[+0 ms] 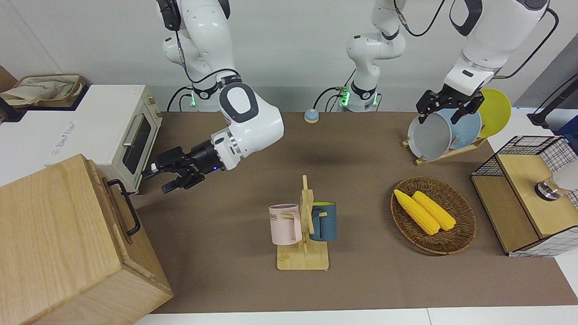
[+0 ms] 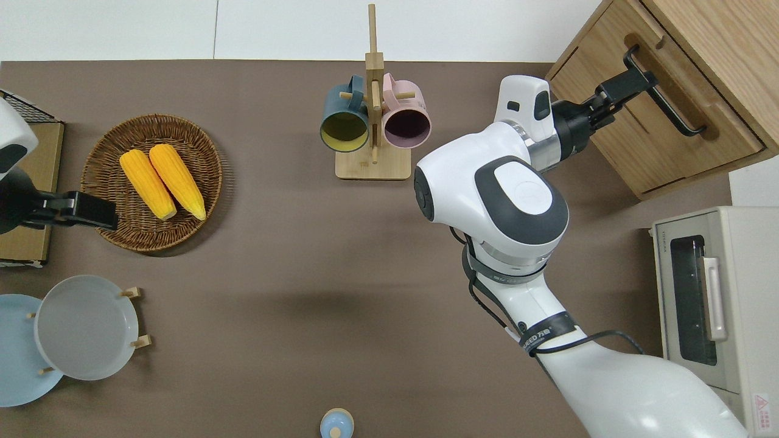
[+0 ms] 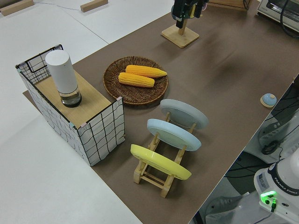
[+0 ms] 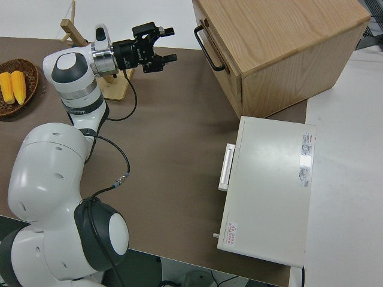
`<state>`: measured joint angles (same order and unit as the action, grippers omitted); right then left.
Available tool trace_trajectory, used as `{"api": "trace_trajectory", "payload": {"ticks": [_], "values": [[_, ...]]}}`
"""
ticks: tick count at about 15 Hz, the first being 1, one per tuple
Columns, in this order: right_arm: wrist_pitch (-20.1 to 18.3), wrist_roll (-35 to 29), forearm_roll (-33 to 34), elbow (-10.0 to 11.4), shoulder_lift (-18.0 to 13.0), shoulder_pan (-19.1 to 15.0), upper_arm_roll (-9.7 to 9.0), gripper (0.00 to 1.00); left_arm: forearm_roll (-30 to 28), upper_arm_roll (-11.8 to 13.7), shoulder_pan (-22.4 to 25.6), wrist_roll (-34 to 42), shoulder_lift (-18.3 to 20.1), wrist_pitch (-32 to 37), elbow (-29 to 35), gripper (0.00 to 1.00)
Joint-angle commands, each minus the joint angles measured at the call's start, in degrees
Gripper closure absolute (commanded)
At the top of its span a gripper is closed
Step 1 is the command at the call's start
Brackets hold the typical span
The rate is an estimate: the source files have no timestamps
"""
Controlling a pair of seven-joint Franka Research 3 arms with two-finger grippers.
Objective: Slide drawer open with right arm
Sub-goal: 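Close the right gripper around the drawer's bar handle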
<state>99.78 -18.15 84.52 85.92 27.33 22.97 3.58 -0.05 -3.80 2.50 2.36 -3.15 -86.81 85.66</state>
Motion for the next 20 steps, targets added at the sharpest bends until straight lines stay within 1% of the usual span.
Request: {"api": "trace_trajectory", "payload": {"ticks": [1,3,6,9,13,14,15,16,18,19,20], "values": [[2.87,-4.25,3.72,1.18,0.61,-2.49,-0.51,0.017,1.02,0.02,-0.39,-0.60,0.25,1.03,-0.58,0.01],[4.45,-5.14,3.72,1.18,0.88,-3.54,-0.51,0.017,1.02,0.02,-0.39,-0.60,0.25,1.03,-0.58,0.01],[4.45,-7.60,4.86,1.09,2.19,-3.98,-0.33,0.019,1.02,0.02,-0.39,-0.60,0.25,1.03,-0.49,0.01],[4.19,-8.65,6.70,1.09,3.60,-4.51,-0.33,0.017,1.02,0.02,-0.39,-0.60,0.25,1.03,-0.49,0.01],[4.37,-10.15,8.73,1.09,4.48,-5.31,-0.33,0.021,1.02,0.02,-0.39,-0.60,0.25,1.03,-0.49,0.01],[4.28,-10.85,8.82,1.00,4.74,-5.31,-0.33,0.042,1.02,0.02,-0.39,-0.60,0.25,1.03,-0.49,0.01],[4.28,-11.20,8.82,1.00,4.83,-5.31,-0.33,0.152,1.02,0.02,-0.39,-0.60,0.25,1.03,-0.58,0.01],[4.10,-11.12,8.82,1.00,4.92,-5.31,-0.33,0.431,1.02,0.02,-0.39,-0.60,0.25,1.03,-0.49,0.01],[3.67,-10.24,9.26,1.00,5.10,-5.22,-0.33,0.752,1.02,0.02,-0.39,-0.60,0.25,1.03,-0.58,0.01],[3.49,-10.06,9.35,1.09,5.10,-5.22,-0.33,0.868,1.02,0.02,-0.39,-0.60,0.25,1.03,-0.49,0.01],[3.31,-10.06,9.43,1.09,5.10,-5.13,-0.33,0.923,1.02,0.02,-0.39,-0.60,0.25,1.03,-0.49,0.01]]}}
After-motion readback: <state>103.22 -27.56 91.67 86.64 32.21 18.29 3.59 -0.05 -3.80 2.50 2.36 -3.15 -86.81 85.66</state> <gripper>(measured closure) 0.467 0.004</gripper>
